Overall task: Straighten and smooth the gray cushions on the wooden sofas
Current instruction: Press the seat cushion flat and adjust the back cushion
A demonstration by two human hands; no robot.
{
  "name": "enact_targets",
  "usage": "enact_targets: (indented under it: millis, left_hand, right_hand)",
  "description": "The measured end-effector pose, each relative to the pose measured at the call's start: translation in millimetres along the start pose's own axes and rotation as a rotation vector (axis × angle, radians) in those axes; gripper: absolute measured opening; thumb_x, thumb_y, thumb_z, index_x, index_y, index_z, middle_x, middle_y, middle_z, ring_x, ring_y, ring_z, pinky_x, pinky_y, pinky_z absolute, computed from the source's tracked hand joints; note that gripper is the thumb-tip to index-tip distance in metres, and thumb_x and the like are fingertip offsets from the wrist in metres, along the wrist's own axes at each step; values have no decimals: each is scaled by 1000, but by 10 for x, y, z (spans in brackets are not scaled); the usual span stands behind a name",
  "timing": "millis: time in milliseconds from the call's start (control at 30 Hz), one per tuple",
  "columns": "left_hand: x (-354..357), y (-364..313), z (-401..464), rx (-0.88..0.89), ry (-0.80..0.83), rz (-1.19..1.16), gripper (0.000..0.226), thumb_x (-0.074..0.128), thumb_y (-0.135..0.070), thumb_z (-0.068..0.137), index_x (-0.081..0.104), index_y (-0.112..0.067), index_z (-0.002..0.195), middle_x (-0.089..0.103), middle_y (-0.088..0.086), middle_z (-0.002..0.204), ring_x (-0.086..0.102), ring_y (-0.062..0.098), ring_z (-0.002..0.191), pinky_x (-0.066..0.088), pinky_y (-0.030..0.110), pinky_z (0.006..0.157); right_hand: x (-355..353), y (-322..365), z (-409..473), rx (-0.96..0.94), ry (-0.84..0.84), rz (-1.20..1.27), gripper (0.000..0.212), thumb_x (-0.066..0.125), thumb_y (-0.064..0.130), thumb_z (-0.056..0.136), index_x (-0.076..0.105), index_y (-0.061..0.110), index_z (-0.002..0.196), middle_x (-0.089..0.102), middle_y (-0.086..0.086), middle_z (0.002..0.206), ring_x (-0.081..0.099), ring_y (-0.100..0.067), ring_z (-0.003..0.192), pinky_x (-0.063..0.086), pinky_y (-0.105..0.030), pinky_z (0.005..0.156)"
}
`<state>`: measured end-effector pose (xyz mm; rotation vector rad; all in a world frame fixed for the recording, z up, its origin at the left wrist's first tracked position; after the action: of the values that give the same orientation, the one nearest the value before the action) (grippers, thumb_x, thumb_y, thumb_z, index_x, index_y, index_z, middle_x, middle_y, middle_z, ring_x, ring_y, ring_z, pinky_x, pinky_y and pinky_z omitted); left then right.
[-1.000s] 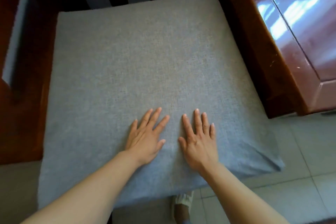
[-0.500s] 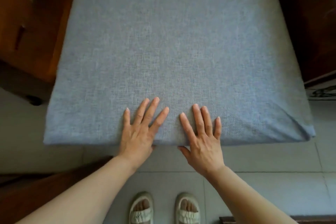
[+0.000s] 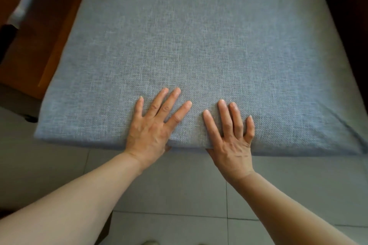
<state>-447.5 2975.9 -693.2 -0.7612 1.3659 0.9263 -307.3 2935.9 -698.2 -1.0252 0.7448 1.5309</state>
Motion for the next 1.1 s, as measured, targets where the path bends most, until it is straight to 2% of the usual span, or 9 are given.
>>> enact_targets:
  millis: [167, 400, 533, 600, 633, 700, 767, 833, 1100]
  left_hand:
    - [32, 171, 410, -7, 9, 14, 126, 89, -16, 49, 14, -32, 150, 12, 1, 158, 18, 25, 144, 27, 63, 104]
    - [126, 211, 511, -8, 57, 40, 131, 91, -24, 51, 6, -35, 150, 8, -1, 159, 13, 24, 145, 22, 62, 105]
    - [89, 211, 506, -30, 252, 34, 138, 84, -50, 58, -23, -39, 145, -20, -4, 157, -9, 23, 146, 9, 60, 110]
    - [15, 167, 489, -31, 381, -2, 126, 71, -59, 71, -34, -41, 139, -39, -7, 150, -27, 22, 142, 0, 58, 113]
    - [-52, 151, 476, -45, 436, -43, 119, 66, -61, 75, -32, -41, 140, -41, -8, 148, -30, 21, 141, 0, 57, 114]
    - [-191, 119, 460, -104, 521, -190, 107, 64, -57, 80, -18, -41, 147, -34, -10, 152, -25, 18, 143, 5, 53, 115]
    - [-354, 98, 399, -153, 630, -312, 97, 64, -51, 84, -5, -37, 151, -22, -8, 157, -13, 17, 146, 10, 49, 116]
    - [-558, 79, 300, -164, 716, -334, 93, 63, -48, 86, -1, -34, 152, -16, -6, 159, -7, 18, 147, 11, 48, 118]
    - [-1837, 190, -52, -210, 733, -341, 87, 58, -46, 90, -1, -31, 153, -1, -4, 161, -1, 17, 148, 7, 50, 116]
  right_hand:
    - [199, -123, 395, -4, 53, 37, 91, 79, 23, 69, 29, 23, 144, 19, -15, 152, 13, -34, 142, 3, -53, 112]
    - [331, -115, 463, -22, 183, 42, 103, 76, 20, 66, 15, 21, 149, 4, -17, 155, 1, -36, 144, -3, -56, 113]
    - [351, -113, 454, 8, 447, 92, 116, 80, 32, 56, 14, 20, 151, -1, -16, 158, -6, -37, 146, -6, -55, 114]
    - [263, -100, 455, 1, 591, 108, 121, 77, 36, 61, -1, 22, 152, -15, -14, 158, -14, -35, 145, -9, -55, 114]
    - [192, -88, 471, -18, 660, 109, 120, 73, 39, 69, -13, 23, 151, -27, -12, 155, -22, -34, 143, -12, -54, 114]
    - [71, -78, 512, -40, 823, 111, 111, 63, 41, 83, -25, 24, 147, -40, -11, 149, -32, -33, 140, -13, -51, 114]
    - [-130, -59, 624, 0, 934, 183, 98, 59, 39, 87, -14, 25, 151, -30, -11, 154, -25, -31, 143, -5, -46, 117]
    - [-353, -24, 727, 63, 1006, 237, 89, 57, 40, 89, -2, 24, 153, -17, -12, 158, -17, -31, 145, -1, -43, 118]
    - [-1611, 28, 1004, 63, 1056, 96, 86, 55, 43, 92, -2, 23, 153, -17, -16, 158, -17, -34, 145, -2, -48, 118]
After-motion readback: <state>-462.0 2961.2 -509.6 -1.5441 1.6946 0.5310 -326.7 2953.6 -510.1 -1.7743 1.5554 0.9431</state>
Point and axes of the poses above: each hand's wrist, its own z-axis towards the middle knuckle, its own x-axis out of the palm, y = z × x, the point moved 9 cm from there along z, towards the middle knuckle
